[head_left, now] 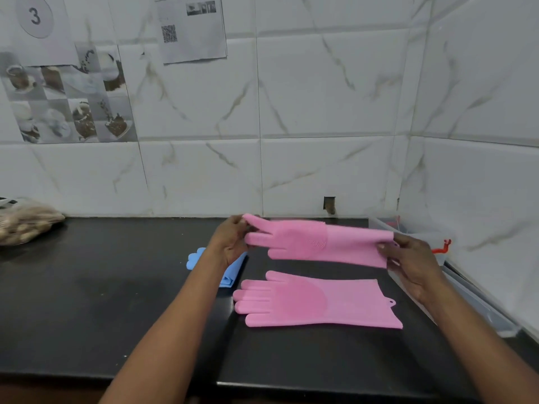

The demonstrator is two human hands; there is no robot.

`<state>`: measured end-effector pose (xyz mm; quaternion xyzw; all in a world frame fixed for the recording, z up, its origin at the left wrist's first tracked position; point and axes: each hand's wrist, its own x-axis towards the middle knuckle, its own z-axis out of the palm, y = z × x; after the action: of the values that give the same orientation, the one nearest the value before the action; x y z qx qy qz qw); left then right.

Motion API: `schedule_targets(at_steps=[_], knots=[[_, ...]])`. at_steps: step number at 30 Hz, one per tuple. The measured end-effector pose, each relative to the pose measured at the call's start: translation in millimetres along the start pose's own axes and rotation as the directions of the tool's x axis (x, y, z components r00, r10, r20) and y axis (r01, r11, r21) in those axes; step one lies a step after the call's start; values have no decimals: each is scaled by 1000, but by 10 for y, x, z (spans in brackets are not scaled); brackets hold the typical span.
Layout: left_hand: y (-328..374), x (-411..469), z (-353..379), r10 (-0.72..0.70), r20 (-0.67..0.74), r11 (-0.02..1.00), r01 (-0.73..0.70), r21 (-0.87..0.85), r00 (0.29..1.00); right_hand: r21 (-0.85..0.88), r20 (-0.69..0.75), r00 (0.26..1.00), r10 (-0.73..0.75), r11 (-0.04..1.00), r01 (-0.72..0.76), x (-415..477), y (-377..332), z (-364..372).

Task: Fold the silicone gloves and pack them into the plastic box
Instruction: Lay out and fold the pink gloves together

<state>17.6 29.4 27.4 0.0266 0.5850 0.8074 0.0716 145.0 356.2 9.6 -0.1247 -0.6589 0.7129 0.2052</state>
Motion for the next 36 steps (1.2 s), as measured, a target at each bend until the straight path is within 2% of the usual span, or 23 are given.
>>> schedule_targets(at_steps=[3, 5, 9, 11, 12, 13, 15, 17, 18, 19, 20, 22, 24, 27, 28, 30, 31, 36], knots=[[-52, -93, -42, 70, -70, 991, -61, 122, 995, -104, -91, 995, -37, 994, 27, 11, 38, -2], [-140, -170, -109, 17, -65, 977, -3, 215, 998, -168, -108, 994, 16, 985, -34, 2, 133, -18], [-261, -357, -179, -208, -117, 933, 233, 275, 971, -281, -63, 987, 151, 946, -163, -54, 315, -14], [-329, -400, -172, -214, -171, 910, 260, 324, 962, -331, -72, 980, 186, 922, -200, -52, 385, -9], [-360, -411, -163, -159, -186, 896, 221, 386, 970, -341, -103, 978, 180, 917, -205, -45, 406, -13], [-385, -408, -156, -83, -180, 858, 162, 487, 980, -354, -155, 975, 161, 912, -206, -41, 413, -15], [-413, -398, -127, 34, -140, 672, 81, 736, 990, -389, -242, 965, 99, 902, -190, -42, 411, -29], [-436, -407, -60, 65, -129, 462, 85, 883, 990, -444, -237, 967, 94, 875, -194, -66, 390, -26], [-442, -419, -17, 80, -119, 408, 77, 910, 990, -507, -206, 973, 101, 840, -194, -88, 385, -6], [-444, -423, 27, 92, -99, 410, 53, 911, 991, -562, -174, 980, 100, 807, -182, -99, 388, 15], [-428, -434, 68, 107, -76, 462, 19, 887, 991, -587, -154, 985, 79, 794, -156, -105, 387, 35], [-345, -484, 126, 169, -59, 571, -49, 819, 984, -548, -151, 989, 3, 832, -86, -81, 332, 40], [-218, -516, 122, 260, -81, 583, -90, 808, 962, -450, -159, 987, -21, 891, -54, -54, 238, 4], [-148, -574, 34, 325, -115, 555, -91, 827, 939, -314, -91, 992, 90, 942, -115, -57, 238, -15], [-190, -601, -10, 321, -120, 528, -73, 846, 939, -347, -69, 992, 109, 929, -126, -80, 311, -1], [-350, -652, -101, 261, -114, 453, -17, 891, 959, -551, -84, 993, 80, 827, -113, -133, 482, 26], [-441, -664, -144, 208, -116, 455, 9, 890, 971, -622, -98, 994, 51, 777, -101, -156, 544, 34], [-538, -633, -290, 79, -177, 613, 92, 785, 981, -621, -110, 993, 43, 777, -103, -153, 614, 27]])
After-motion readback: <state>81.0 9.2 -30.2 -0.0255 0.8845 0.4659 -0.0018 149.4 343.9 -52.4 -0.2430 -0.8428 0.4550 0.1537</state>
